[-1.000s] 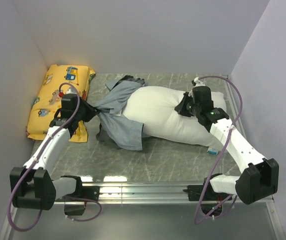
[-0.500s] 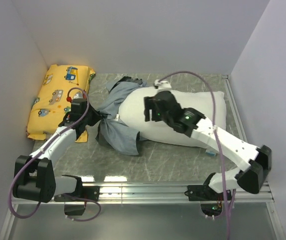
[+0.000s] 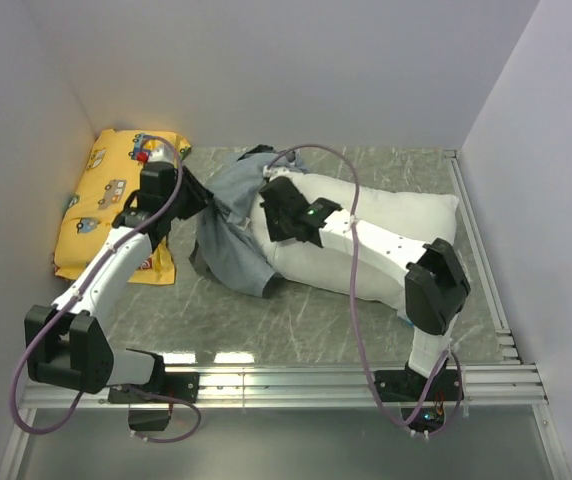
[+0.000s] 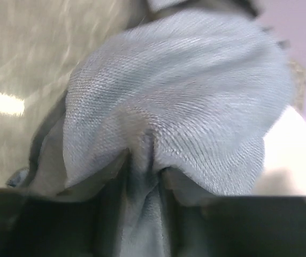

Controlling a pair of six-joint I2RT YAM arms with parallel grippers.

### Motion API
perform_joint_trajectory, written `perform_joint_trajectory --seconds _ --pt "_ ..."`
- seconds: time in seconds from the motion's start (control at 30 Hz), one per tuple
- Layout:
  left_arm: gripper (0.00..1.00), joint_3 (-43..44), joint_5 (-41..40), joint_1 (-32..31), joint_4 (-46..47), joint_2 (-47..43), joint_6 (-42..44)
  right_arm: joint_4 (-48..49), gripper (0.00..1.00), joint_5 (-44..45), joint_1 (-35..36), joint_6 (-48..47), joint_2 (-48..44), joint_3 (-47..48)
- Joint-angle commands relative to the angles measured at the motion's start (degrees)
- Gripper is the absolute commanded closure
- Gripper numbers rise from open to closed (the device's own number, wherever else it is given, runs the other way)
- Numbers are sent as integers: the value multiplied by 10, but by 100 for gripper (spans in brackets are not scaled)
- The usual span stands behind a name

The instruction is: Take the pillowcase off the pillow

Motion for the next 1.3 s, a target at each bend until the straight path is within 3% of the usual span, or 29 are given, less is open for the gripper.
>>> perform_joint_trajectory --seconds 0.0,0.03,0.13,0.17,0.33,0.57,0.67,0.8,0.9,0.97,1.0,1.03,1.1,1.13,1.27 --pt "54 69 0 -7 -20 -16 59 -4 100 -122 -53 12 -26 3" --pt "37 69 -3 -13 -19 -34 62 15 100 -148 -78 22 -33 -1" --pt "18 58 -31 -49 -25 -80 71 31 100 -228 -108 36 -59 -1" --pt "16 55 -39 -70 -30 -89 73 34 100 -239 -120 39 -63 4" --pt "11 -30 -49 -138 -16 -172 48 21 100 -259 -134 39 -92 27" --pt "9 -124 -116 -323 56 -190 -15 -11 100 -230 -135 43 -116 65" --pt "9 -102 -209 -402 49 -133 -26 -16 100 -230 -135 46 -125 77" --pt "9 -86 -337 -432 28 -79 -79 -27 100 -234 -135 45 -145 79" --pt "14 -79 -410 -432 18 -55 -100 -26 100 -238 -134 42 -167 68" --pt "29 -68 -477 -429 -28 -42 -117 -37 100 -235 -135 37 -178 70" --pt "41 -62 -494 -425 -38 -43 -121 -41 100 -232 -134 30 -181 70" --pt "70 -62 -509 -418 -44 -52 -121 -45 100 -232 -135 28 -186 68" --pt "93 -77 -490 -377 -33 -71 -108 -45 100 -235 -136 23 -199 64" --pt "99 -85 -477 -361 -25 -97 -104 -44 100 -237 -135 20 -203 57" --pt "99 -126 -425 -254 -8 -161 -100 -41 100 -230 -143 15 -231 29"
